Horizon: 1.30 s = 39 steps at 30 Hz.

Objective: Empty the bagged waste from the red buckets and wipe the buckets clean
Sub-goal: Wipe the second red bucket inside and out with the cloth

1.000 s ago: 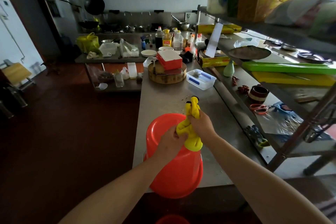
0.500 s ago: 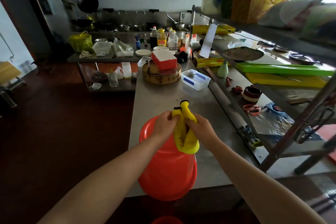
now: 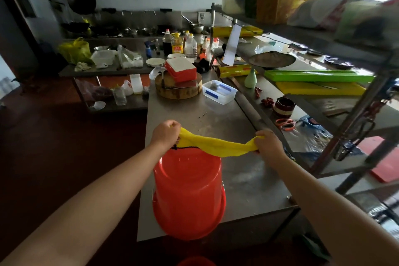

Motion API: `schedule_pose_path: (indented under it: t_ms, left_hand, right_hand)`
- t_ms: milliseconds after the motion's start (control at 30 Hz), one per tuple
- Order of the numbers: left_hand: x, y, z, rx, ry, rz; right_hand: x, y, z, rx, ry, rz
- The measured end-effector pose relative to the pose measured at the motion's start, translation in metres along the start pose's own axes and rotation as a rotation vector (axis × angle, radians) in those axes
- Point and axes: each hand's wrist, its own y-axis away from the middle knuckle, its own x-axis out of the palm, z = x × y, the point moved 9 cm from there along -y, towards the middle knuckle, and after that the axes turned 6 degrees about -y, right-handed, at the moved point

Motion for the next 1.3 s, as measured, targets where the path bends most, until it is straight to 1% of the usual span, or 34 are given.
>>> schedule_pose_path:
  t_ms: [100, 233, 267, 367, 400, 467, 500, 567, 600, 667, 700, 733, 867, 1000, 1100, 1200, 1233, 1300]
  left_hand:
    - [0.002, -0.007, -0.005, 0.047, -0.223, 0.124]
    - [0.003, -0.015, -0.008, 0.166, -0.488, 0.176]
    - [0.004, -0.017, -0.009, 0.183, -0.514, 0.187]
    - [0.008, -0.022, -0.010, 0.189, -0.560, 0.220]
    - [0.009, -0.023, -0.010, 0.181, -0.575, 0.227]
    - [0.013, -0.026, -0.011, 0.146, -0.547, 0.243]
    - [0.015, -0.027, -0.012, 0.122, -0.512, 0.256]
    - [0.024, -0.029, -0.013, 0.080, -0.421, 0.294]
    - [0.029, -0.030, -0.014, 0.061, -0.364, 0.313]
    - [0.043, -0.028, -0.017, 0.015, -0.247, 0.339]
    - [0.050, -0.026, -0.018, -0.011, -0.189, 0.344]
    - [0.059, -0.023, -0.020, -0.035, -0.130, 0.351]
    - [0.101, -0.006, -0.038, -0.085, 0.063, 0.412]
    - [0.152, 0.025, -0.061, -0.108, 0.202, 0.557]
    - [0.186, 0.050, -0.076, -0.082, 0.224, 0.646]
    - [0.210, 0.068, -0.088, -0.078, 0.272, 0.673]
    - [0.216, 0.073, -0.090, -0.097, 0.319, 0.679]
    - [0.227, 0.083, -0.091, -0.201, 0.465, 0.722]
  right_hand:
    - [0.000, -0.010, -0.011, 0.090, 0.054, 0.171]
    - [-0.016, -0.015, -0.013, 0.055, 0.272, 0.218]
    - [-0.019, -0.016, -0.014, 0.042, 0.341, 0.228]
    - [-0.025, -0.018, -0.009, -0.044, 0.691, 0.277]
    - [-0.027, -0.018, -0.008, -0.054, 0.767, 0.280]
    - [-0.031, -0.020, -0.007, -0.025, 0.791, 0.269]
    - [-0.034, -0.020, -0.007, -0.001, 0.781, 0.266]
    - [-0.040, -0.021, -0.011, 0.079, 0.657, 0.243]
    - [-0.042, -0.022, -0.016, 0.135, 0.527, 0.235]
    - [-0.044, -0.020, -0.027, 0.270, 0.160, 0.203]
    - [-0.043, -0.016, -0.031, 0.322, 0.012, 0.205]
    - [-0.041, -0.014, -0.033, 0.352, -0.063, 0.215]
    - [-0.022, -0.005, -0.031, 0.383, -0.212, 0.298]
    - [0.002, 0.007, -0.028, 0.374, -0.353, 0.380]
    - [0.009, 0.013, -0.028, 0.335, -0.379, 0.395]
    - [0.006, 0.016, -0.034, 0.310, -0.390, 0.379]
    - [0.003, 0.016, -0.037, 0.309, -0.393, 0.375]
    - [-0.005, 0.015, -0.045, 0.302, -0.395, 0.389]
